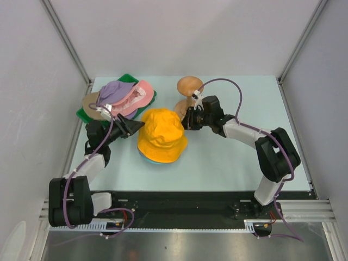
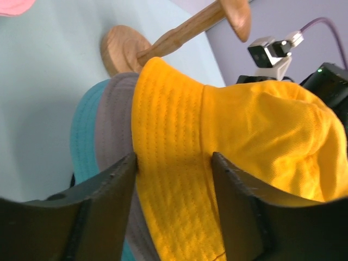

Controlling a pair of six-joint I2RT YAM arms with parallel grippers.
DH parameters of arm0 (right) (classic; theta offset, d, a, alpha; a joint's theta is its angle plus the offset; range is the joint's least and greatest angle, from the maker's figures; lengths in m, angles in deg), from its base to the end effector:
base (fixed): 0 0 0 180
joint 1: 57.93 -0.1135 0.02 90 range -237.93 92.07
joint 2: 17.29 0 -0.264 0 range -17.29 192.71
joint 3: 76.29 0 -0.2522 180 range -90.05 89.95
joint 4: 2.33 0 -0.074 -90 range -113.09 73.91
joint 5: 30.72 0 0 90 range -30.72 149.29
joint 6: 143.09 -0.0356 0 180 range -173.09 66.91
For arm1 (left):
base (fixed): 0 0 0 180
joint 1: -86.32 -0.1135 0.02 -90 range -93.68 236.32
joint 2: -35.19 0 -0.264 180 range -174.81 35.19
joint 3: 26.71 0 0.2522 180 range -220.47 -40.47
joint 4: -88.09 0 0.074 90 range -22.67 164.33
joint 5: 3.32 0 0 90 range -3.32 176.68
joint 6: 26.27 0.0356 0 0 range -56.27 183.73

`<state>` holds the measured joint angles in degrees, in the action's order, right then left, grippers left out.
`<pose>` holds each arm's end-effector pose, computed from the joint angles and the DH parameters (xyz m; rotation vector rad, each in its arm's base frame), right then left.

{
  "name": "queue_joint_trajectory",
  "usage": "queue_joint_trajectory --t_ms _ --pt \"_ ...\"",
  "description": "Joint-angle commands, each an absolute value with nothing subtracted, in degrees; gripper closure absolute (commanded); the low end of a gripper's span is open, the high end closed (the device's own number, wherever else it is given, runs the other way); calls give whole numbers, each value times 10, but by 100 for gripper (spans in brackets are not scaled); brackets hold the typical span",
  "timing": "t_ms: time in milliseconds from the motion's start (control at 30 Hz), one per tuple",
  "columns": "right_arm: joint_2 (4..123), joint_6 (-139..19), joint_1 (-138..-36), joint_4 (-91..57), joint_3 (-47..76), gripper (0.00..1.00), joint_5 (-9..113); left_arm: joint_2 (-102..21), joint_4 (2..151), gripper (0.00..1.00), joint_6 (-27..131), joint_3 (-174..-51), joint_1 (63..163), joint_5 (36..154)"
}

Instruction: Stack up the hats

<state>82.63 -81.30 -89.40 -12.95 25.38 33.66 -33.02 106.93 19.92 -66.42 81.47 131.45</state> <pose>0.3244 0.2166 0.2242 -0.3466 2.2436 1.0629 0.2428 -0.0046 0.2216 -0.1652 1.8295 -1.1622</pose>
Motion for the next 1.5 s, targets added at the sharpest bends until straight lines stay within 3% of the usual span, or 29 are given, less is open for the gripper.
queue_joint_trajectory --t_ms 0,167,300,367,400,500,600,1033,1067,1133,1167,1233,1267,1367,1467 --pt "799 -800 -904 -149 232 67 340 -348 1156 46 158 -643 810 1337" --pt "800 -798 -906 -152 232 67 343 -353 1164 58 155 -633 809 1336" --pt "798 -799 -906 -154 232 69 345 -352 1143 81 167 -636 809 1327" --pt "799 -799 -906 -154 233 73 345 -350 1125 85 172 -638 810 1324" --pt "799 -800 -907 -155 233 75 346 -349 1119 92 177 -638 809 1319" --pt "800 -799 -908 -156 233 89 341 -339 1090 100 189 -635 809 1303" --pt "799 -797 -907 -156 235 100 340 -328 1033 100 217 -638 809 1266" --pt "786 -788 -905 -155 257 99 338 -281 858 99 300 -668 815 1192" --pt "784 -787 -904 -155 257 96 336 -277 838 85 316 -679 815 1183" --pt "771 -787 -896 -158 254 86 336 -258 761 69 339 -721 816 1159" --pt "764 -787 -892 -158 254 82 335 -249 728 53 364 -737 815 1143" --pt "743 -786 -885 -158 256 72 336 -231 657 34 386 -782 814 1095" --pt "735 -781 -876 -178 257 70 336 -215 637 16 407 -797 814 1082" --pt "708 -765 -861 -199 259 56 334 -195 562 0 433 -846 814 1023" --pt "682 -752 -840 -222 257 46 326 -175 517 0 443 -877 814 963"
